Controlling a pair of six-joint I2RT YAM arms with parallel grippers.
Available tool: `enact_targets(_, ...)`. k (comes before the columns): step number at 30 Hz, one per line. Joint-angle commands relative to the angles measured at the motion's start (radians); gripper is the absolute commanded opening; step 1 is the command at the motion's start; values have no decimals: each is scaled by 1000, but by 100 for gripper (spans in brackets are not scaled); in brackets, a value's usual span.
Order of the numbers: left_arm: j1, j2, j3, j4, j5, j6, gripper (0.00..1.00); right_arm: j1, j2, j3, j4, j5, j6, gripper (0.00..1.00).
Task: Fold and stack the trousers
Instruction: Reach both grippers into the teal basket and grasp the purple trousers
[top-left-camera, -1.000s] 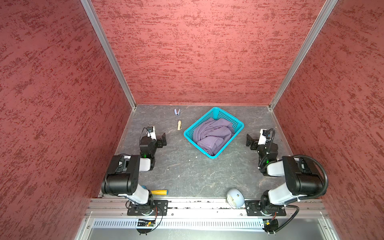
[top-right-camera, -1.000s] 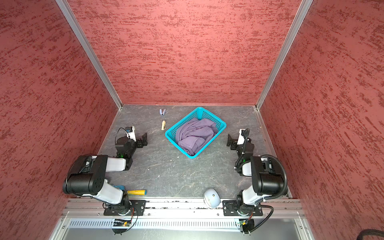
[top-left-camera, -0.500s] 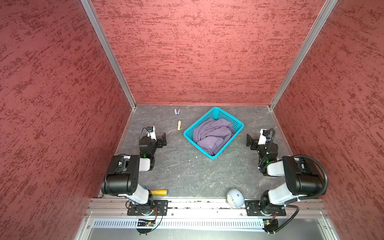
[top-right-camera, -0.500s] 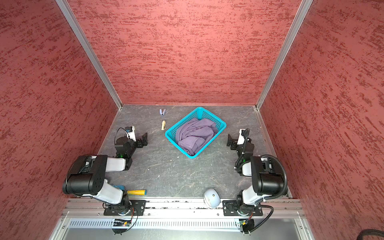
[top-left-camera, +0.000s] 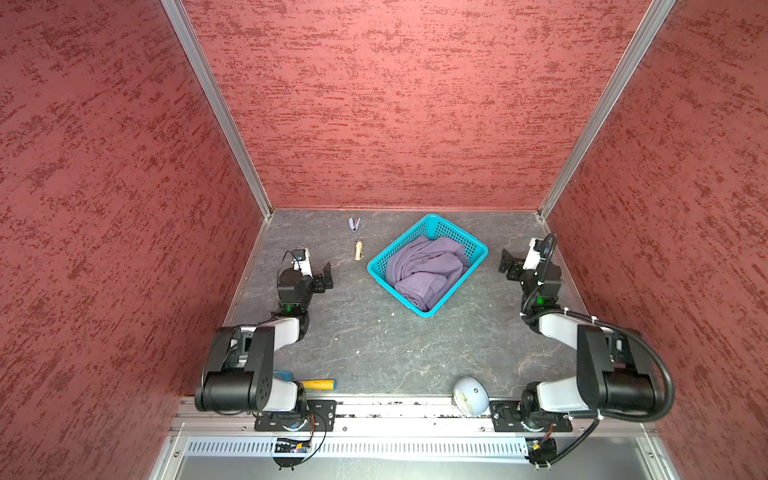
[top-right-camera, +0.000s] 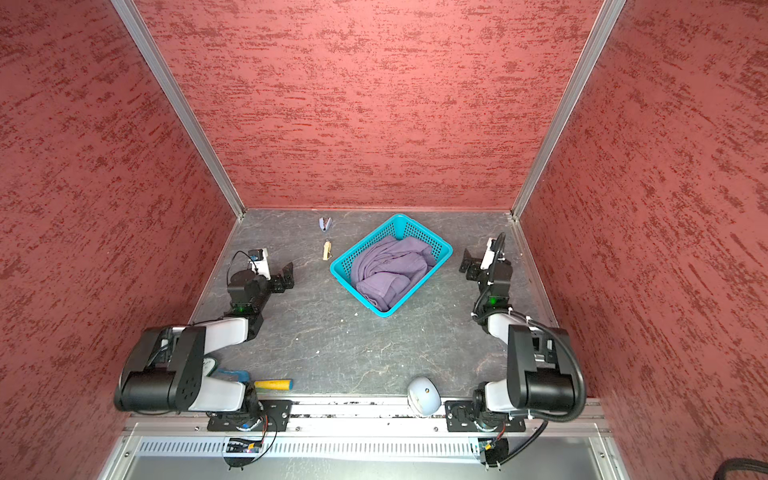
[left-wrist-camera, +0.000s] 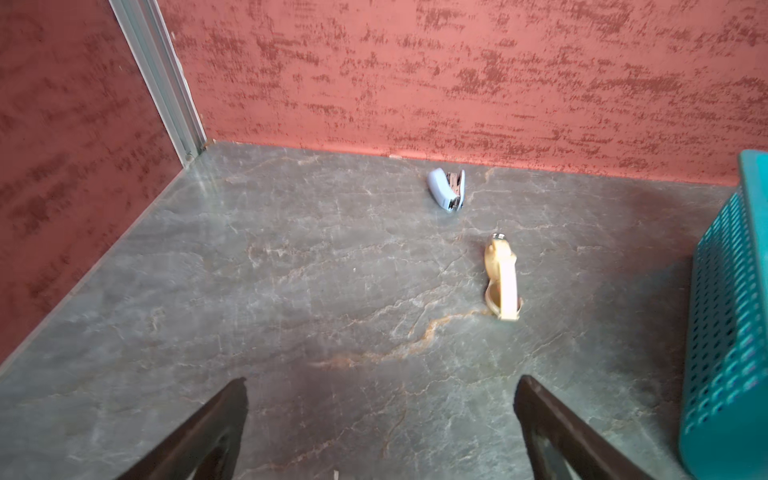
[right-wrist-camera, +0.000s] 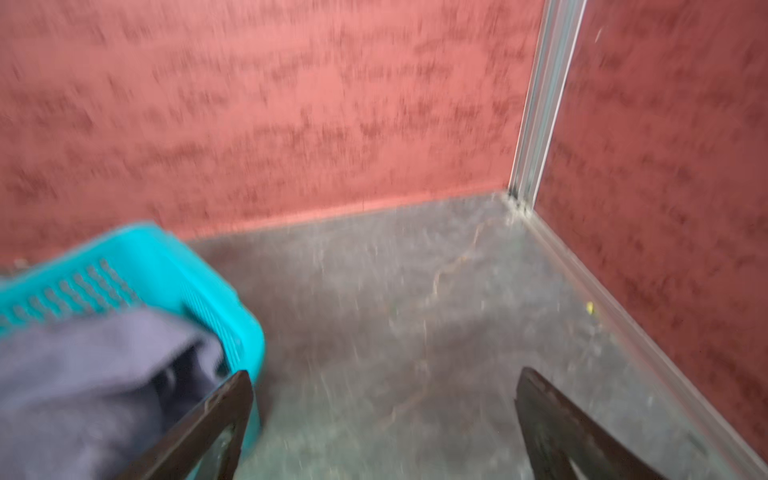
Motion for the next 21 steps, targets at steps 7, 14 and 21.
enact_targets(7,-171,-294,230,-544,-378,-240,99,288,-227,121,-488,377,57,99)
enact_targets(14,-80,-369,373,-867,-193,-560,99,383,-75,382,-857,197,198,99)
enact_targets(21,-112,-137,586,-1092,92,-561,94,597,237,653,-1031,83,207,99)
